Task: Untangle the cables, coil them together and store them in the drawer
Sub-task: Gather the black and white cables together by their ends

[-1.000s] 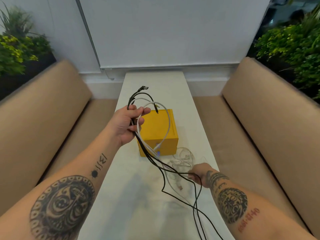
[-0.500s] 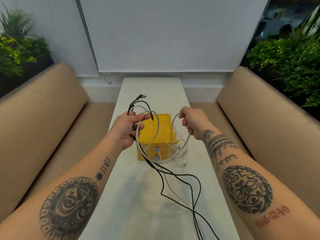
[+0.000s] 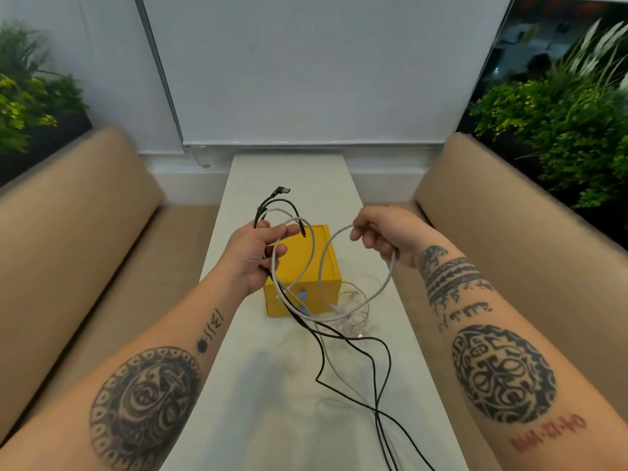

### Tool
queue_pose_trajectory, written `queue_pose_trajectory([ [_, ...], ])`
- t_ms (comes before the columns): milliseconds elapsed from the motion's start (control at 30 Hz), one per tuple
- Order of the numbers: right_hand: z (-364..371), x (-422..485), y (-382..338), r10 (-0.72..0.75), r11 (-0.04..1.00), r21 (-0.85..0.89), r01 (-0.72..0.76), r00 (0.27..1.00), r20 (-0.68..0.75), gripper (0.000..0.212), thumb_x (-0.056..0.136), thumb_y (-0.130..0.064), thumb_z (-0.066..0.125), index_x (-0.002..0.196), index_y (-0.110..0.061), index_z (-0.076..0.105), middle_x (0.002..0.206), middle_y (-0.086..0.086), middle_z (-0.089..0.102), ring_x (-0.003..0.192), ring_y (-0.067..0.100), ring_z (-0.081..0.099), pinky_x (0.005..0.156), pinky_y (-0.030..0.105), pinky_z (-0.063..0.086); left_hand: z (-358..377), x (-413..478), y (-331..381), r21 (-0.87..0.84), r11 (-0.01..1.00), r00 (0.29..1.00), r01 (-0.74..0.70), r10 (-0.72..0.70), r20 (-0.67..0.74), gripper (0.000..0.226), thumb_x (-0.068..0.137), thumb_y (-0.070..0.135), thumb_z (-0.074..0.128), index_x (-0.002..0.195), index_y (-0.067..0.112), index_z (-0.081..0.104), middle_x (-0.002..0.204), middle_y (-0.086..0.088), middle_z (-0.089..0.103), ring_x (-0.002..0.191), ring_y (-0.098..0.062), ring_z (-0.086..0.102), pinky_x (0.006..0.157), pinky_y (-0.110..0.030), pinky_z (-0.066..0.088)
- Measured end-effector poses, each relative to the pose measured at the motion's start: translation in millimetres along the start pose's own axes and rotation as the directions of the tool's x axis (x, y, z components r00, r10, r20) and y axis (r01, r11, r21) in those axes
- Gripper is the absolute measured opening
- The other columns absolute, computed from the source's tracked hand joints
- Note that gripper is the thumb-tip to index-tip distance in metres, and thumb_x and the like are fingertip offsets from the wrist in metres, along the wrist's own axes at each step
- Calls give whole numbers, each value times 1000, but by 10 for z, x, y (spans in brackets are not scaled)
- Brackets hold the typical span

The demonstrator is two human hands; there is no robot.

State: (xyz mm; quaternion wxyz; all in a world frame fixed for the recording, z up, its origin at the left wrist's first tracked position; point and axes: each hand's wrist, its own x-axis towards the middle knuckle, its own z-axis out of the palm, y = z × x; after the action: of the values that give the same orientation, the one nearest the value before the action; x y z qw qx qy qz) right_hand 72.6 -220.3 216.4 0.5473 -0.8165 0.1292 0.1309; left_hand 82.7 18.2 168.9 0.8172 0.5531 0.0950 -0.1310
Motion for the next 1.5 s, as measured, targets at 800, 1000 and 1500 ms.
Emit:
queue_pose_trajectory([
  [800,629,467,-261,224,496,817,-292,953,204,31,108,-30,35,92,-12,54,81,3,63,73,23,63,62,28,40,-108,-180,-63,187,975,971,-123,79,224,40,97,-1,57,76,22,32,102,-15,75,42,-18,57,34,-19,22],
  [1000,561,550,-259,158,381,912,-153,983,99,21,104,-12,30,102,-13,51,89,5,65,84,27,70,69,47,48,-341,-180,-76,163,984,974,-78,40,223,40,94,1,60,74,22,33,109,-18,73,49,-19,65,31,-18,23],
  [1500,1197,63,-137,-51,881,474,-3,994,101,30,96,-10,36,115,-16,58,77,4,63,46,14,33,45,22,34,-323,136,-96,-48,999,976,-2,-9,-216,43,105,53,35,78,22,46,55,7,35,45,-12,33,55,-28,44],
])
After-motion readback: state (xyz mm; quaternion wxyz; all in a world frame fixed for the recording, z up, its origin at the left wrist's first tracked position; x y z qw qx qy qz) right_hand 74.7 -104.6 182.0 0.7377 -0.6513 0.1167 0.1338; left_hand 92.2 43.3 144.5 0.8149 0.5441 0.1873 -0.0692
